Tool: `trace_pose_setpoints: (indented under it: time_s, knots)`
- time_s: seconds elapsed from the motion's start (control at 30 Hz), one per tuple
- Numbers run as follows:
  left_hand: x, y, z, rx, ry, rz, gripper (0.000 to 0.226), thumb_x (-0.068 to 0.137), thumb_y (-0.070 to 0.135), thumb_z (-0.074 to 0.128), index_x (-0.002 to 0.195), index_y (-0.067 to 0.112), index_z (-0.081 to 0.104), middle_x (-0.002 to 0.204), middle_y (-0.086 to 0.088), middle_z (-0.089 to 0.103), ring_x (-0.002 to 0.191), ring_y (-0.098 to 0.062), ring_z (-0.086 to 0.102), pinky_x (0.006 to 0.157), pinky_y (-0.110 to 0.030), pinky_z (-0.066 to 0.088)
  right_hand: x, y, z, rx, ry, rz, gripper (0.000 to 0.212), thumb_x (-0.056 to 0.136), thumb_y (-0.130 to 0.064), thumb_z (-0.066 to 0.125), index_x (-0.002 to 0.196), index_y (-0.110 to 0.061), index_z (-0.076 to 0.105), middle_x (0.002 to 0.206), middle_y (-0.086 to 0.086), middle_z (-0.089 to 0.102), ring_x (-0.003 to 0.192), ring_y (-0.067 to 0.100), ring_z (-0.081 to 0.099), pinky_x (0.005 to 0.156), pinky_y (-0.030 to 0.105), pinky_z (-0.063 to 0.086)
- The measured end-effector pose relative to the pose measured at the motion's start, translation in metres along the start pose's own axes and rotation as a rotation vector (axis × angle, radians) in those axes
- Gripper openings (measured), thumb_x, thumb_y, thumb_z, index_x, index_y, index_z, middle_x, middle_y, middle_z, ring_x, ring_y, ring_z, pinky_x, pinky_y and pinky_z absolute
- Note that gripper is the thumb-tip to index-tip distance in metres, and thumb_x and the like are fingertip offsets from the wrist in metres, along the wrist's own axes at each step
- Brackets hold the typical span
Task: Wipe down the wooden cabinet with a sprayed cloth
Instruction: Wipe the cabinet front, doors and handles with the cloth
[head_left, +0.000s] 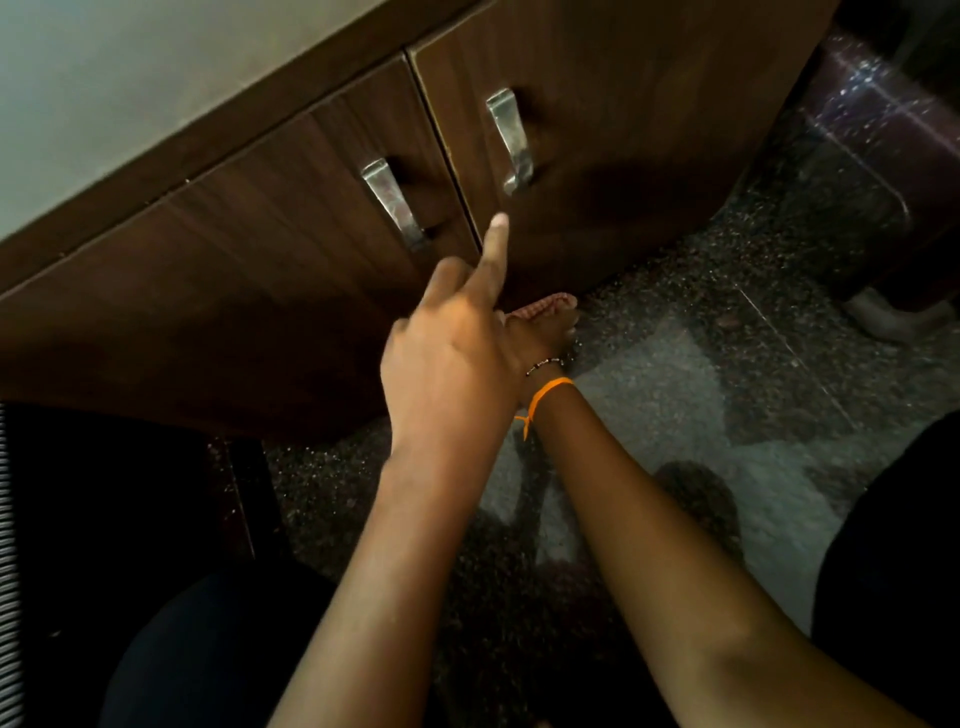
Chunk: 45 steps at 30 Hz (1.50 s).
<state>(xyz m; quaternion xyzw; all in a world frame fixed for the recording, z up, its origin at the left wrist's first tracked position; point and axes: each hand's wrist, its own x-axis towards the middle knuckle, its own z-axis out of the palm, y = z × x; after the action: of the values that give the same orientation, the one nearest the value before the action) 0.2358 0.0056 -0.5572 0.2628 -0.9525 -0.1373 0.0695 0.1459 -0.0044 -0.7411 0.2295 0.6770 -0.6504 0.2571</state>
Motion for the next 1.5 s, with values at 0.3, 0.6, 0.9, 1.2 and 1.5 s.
trace_pose_setpoints:
  time_s: [0.3,0.6,0.9,1.2,1.5]
  knots:
    - [-0.008,-0.021,-0.014,-0.108,0.284,-0.188,0.056,0.077,0.026,0.037,0.13,0.025,0.055,0.105,0.002,0.058,0.086,-0.02,0.058,0.071,-0.036,0.044,-0.072,-0.004,0.028,0.086,0.042,-0.766,0.07,0.067,0.01,0.058,0.131,-0.007,0.035,0.143,0.021,0.025,0.142,0.017,0.017,0.117,0.029,0.022]
    - [-0.002,-0.037,-0.014,-0.122,0.33,-0.215,0.054,0.083,0.0,0.046,0.128,0.027,0.057,0.11,0.006,0.064,0.097,-0.019,0.059,0.073,-0.027,0.037,-0.079,-0.04,0.011,-0.273,0.087,-1.42,0.04,0.085,0.001,0.05,0.125,0.001,0.051,0.129,0.012,0.035,0.116,0.028,0.04,0.109,0.015,0.02]
    - [0.003,-0.036,-0.012,-0.192,0.276,-0.263,0.046,0.085,0.013,0.046,0.124,0.031,0.06,0.109,0.012,0.064,0.096,-0.009,0.057,0.073,-0.019,0.036,-0.068,-0.044,0.014,-0.398,0.166,-1.533,0.059,0.071,0.007,0.056,0.124,-0.013,0.039,0.127,0.008,0.031,0.107,0.028,0.037,0.099,0.028,0.03]
    - [0.004,-0.049,-0.018,-0.33,0.186,-0.403,0.044,0.09,0.003,0.045,0.119,0.031,0.063,0.099,0.018,0.064,0.088,0.006,0.048,0.055,0.006,0.029,-0.054,-0.009,-0.024,-0.621,-0.087,-1.196,0.056,0.064,0.003,0.04,0.118,-0.014,0.037,0.121,0.026,0.046,0.109,0.029,0.035,0.102,0.044,0.032]
    - [0.003,-0.055,-0.02,-0.456,0.195,-0.491,0.045,0.086,0.002,0.042,0.103,0.034,0.069,0.09,0.016,0.066,0.092,-0.009,0.061,0.072,-0.02,0.041,-0.105,-0.077,0.005,-0.37,-0.004,-1.593,0.042,0.074,0.012,0.052,0.113,-0.002,0.059,0.121,0.025,0.051,0.106,0.029,0.041,0.097,0.038,0.035]
